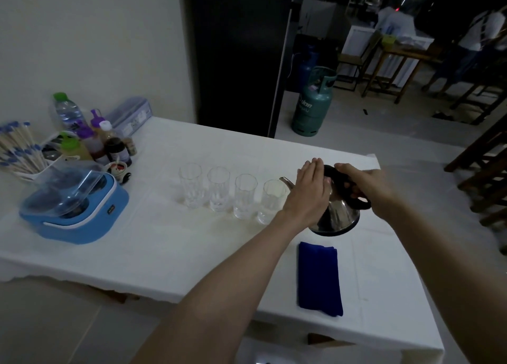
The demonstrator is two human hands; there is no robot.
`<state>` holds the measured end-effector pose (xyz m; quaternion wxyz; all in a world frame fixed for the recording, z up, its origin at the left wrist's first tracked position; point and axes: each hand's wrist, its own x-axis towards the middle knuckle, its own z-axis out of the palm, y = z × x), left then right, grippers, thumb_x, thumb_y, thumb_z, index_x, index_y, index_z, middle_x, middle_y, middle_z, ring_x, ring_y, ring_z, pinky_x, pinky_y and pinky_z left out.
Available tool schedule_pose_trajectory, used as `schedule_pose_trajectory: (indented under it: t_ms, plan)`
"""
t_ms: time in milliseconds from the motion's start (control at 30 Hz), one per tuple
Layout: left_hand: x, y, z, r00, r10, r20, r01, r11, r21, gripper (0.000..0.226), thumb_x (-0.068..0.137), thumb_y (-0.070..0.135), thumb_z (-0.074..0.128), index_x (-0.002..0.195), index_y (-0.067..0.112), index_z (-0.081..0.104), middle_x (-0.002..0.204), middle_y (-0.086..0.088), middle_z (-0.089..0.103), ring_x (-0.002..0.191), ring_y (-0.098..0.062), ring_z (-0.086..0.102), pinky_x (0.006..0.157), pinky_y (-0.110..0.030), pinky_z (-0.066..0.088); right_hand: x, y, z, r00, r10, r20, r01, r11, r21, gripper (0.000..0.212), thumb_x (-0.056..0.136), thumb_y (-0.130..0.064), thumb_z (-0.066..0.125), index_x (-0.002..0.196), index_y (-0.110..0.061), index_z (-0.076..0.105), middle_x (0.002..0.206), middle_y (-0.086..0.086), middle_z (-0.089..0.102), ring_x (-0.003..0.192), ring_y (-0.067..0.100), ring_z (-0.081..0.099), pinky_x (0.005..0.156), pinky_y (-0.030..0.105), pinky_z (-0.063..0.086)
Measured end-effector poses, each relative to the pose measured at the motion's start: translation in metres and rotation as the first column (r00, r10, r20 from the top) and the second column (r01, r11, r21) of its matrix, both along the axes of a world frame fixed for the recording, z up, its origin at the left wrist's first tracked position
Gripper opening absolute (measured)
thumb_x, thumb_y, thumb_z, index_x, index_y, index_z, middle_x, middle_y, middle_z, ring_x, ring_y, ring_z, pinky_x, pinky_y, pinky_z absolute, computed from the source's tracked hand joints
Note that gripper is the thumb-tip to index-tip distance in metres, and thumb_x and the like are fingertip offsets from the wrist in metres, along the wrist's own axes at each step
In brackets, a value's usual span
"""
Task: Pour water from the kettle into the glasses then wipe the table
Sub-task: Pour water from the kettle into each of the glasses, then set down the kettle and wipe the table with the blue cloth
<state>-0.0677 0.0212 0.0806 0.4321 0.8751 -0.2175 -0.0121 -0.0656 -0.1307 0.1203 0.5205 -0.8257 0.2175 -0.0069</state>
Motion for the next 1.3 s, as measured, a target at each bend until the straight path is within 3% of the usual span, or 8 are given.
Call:
schedule_pose_trajectory:
  t_ms: [167,400,600,767,1300]
  plan:
    - [-0.001,-0.017,-0.009,0.975,-0.152,0.164,0.116,0.970,0.212,0.053,0.104,0.026,0.021,0.151,0.001,0.016,0.160,-0.014,0.016,0.150,-0.023,0.006,0.122,-0.038,0.004,-0.036,-0.013,-0.028,0.990,-0.135,0.048,0.115,0.947,0.301,0.034,0.082,-0.040,0.070,0.067,-0.011,0.063,0.054,0.000,0.051,0.048,0.013,0.040,0.053,0.029,0.030]
    - [0.003,-0.044,-0.026,0.878,-0.375,0.298,0.263,0.897,0.355,0.052,0.103,0.023,0.022,0.149,-0.001,0.024,0.159,-0.015,0.022,0.149,-0.024,0.010,0.122,-0.036,0.007,-0.063,-0.027,-0.073,0.910,-0.414,0.034,0.328,0.765,0.554,0.034,0.085,-0.040,0.067,0.073,-0.010,0.062,0.058,0.003,0.049,0.048,0.013,0.042,0.054,0.027,0.037]
    - [0.021,-0.065,-0.053,0.830,-0.465,0.308,0.320,0.849,0.421,0.059,0.099,0.028,0.012,0.149,-0.002,0.022,0.159,-0.016,0.018,0.150,-0.025,0.008,0.122,-0.039,0.010,-0.045,-0.043,-0.110,0.819,-0.574,-0.021,0.468,0.646,0.603,0.045,0.087,-0.044,0.061,0.063,-0.007,0.051,0.053,0.008,0.048,0.050,0.021,0.043,0.058,0.029,0.039]
    - [0.045,-0.081,-0.077,0.854,-0.447,0.266,0.318,0.853,0.413,0.061,0.099,0.031,0.012,0.149,0.000,0.024,0.159,-0.014,0.020,0.150,-0.024,0.008,0.122,-0.031,0.002,-0.019,-0.056,-0.141,0.797,-0.601,-0.068,0.499,0.589,0.635,0.033,0.091,-0.023,0.055,0.062,-0.009,0.049,0.053,0.009,0.049,0.043,0.018,0.038,0.049,0.028,0.033]
    - [0.070,-0.088,-0.135,0.895,-0.382,0.230,0.298,0.897,0.327,0.049,0.104,0.020,0.026,0.149,0.001,0.025,0.159,-0.012,0.021,0.149,-0.018,0.006,0.122,-0.031,0.008,0.012,-0.063,-0.195,0.806,-0.581,-0.112,0.515,0.596,0.616,0.031,0.091,-0.019,0.053,0.063,-0.007,0.049,0.056,0.011,0.048,0.047,0.019,0.041,0.047,0.025,0.036]
